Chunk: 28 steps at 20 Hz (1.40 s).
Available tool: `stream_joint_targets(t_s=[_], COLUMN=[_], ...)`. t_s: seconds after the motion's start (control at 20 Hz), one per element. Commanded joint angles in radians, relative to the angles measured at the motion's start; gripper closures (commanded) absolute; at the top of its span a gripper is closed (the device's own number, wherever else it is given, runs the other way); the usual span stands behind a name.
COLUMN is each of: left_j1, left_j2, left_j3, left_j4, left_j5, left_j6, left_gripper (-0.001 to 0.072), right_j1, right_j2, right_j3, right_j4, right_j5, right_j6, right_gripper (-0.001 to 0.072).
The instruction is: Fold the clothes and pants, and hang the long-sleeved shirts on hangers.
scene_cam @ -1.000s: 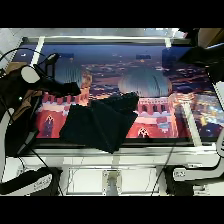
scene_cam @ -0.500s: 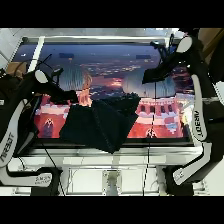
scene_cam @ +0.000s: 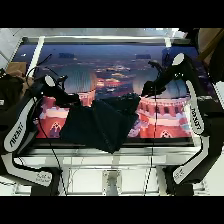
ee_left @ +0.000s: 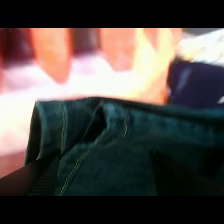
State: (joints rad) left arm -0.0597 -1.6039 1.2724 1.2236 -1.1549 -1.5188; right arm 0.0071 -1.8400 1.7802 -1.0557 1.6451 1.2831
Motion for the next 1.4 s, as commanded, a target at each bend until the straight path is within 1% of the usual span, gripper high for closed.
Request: stream_joint_targets(t_s=[0.0,0.05,0.2,0.3,0.4,0.45,0.5,0.55,0.65,0.85,1.0,1.1,1.25,1.35], left_j1=[-0.002,-0.003,-0.003,-0.003,-0.003,-0.003,-0.003,-0.003,-0.003,0.024,0.068,0.091,0.108,0.107], left_j2=[-0.008,-0.010,-0.035,-0.054,-0.065,-0.067,-0.069,-0.069,-0.069,-0.047,0.003,0.041,0.089,0.097], left_j3=[0.000,0.000,0.000,0.000,0.000,0.000,0.000,0.000,0.000,0.002,0.002,0.002,0.002,0.002], left_j4=[-0.096,-0.113,-0.122,-0.176,-0.235,-0.237,-0.237,-0.237,-0.237,-0.204,-0.137,-0.099,-0.090,-0.090], left_j5=[0.076,0.080,0.071,0.061,0.055,0.056,0.056,0.056,0.055,0.027,-0.043,-0.080,-0.088,-0.089], left_j6=[0.044,0.058,0.061,0.068,0.120,0.121,0.122,0.129,0.163,0.163,0.163,0.163,0.163,0.162], left_gripper=[0.0047,0.0049,0.0049,0.0050,0.0064,0.0188,0.0398,0.0698,0.0694,0.0694,0.0695,0.0694,0.0695,0.0694], right_j1=[0.008,0.018,0.045,0.058,0.066,0.068,0.068,0.068,0.068,0.067,0.068,0.068,0.074,0.087], right_j2=[-0.003,-0.003,-0.003,-0.003,-0.003,-0.003,-0.003,-0.003,-0.003,-0.002,-0.001,-0.001,-0.002,-0.003], right_j3=[-0.075,-0.075,-0.075,-0.075,-0.075,-0.075,-0.075,-0.075,-0.075,-0.075,-0.074,-0.074,-0.074,-0.075], right_j4=[0.053,0.055,0.063,0.065,0.068,0.070,0.076,0.085,0.089,0.088,0.090,0.092,0.152,0.159], right_j5=[-0.058,-0.075,-0.104,-0.100,-0.092,-0.092,-0.093,-0.095,-0.094,-0.089,-0.094,-0.111,-0.150,-0.166], right_j6=[-0.049,-0.056,-0.072,-0.074,-0.074,-0.074,-0.074,-0.074,-0.074,-0.074,-0.078,-0.100,-0.123,-0.143], right_gripper=[0.0188,0.0187,0.0187,0.0187,0.0187,0.0188,0.0187,0.0187,0.0187,0.0187,0.0186,0.0185,0.0184,0.0184])
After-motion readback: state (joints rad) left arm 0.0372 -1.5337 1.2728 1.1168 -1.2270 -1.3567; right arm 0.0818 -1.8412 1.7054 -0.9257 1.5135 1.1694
